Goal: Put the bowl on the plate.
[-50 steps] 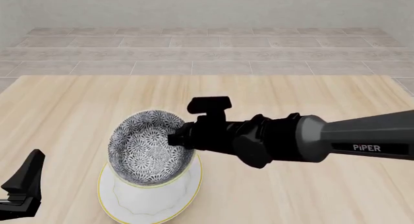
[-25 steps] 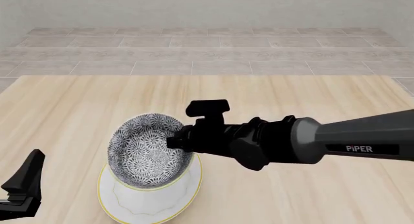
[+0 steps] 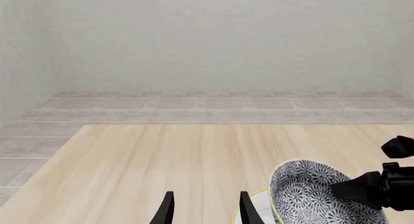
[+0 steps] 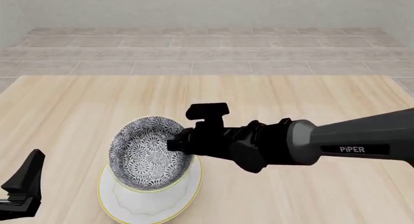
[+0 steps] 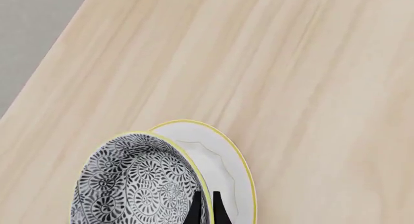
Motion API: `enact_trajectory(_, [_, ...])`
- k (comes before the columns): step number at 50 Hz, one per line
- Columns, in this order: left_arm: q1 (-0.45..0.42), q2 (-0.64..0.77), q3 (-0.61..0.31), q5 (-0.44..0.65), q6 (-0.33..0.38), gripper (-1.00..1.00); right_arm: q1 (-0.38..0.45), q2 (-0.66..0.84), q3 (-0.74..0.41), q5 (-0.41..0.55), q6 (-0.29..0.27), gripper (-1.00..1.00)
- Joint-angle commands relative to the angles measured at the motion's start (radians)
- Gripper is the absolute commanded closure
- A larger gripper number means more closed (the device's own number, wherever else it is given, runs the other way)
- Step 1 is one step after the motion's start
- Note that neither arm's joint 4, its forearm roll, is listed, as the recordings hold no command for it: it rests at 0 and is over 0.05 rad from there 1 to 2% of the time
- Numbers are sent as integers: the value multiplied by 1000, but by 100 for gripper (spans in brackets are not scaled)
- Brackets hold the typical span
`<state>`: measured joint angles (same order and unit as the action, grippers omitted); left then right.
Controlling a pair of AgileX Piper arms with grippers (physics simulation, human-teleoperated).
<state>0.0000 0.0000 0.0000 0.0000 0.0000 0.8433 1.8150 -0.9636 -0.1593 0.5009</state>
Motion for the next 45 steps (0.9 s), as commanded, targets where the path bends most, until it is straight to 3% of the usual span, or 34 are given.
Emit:
enact_trajectory(1, [0, 0, 0, 0, 0, -100, 1, 7, -4, -10, 9, 100])
enact_trajectory(45, [0, 0, 0, 0, 0, -100, 12, 35, 0, -25, 16, 100])
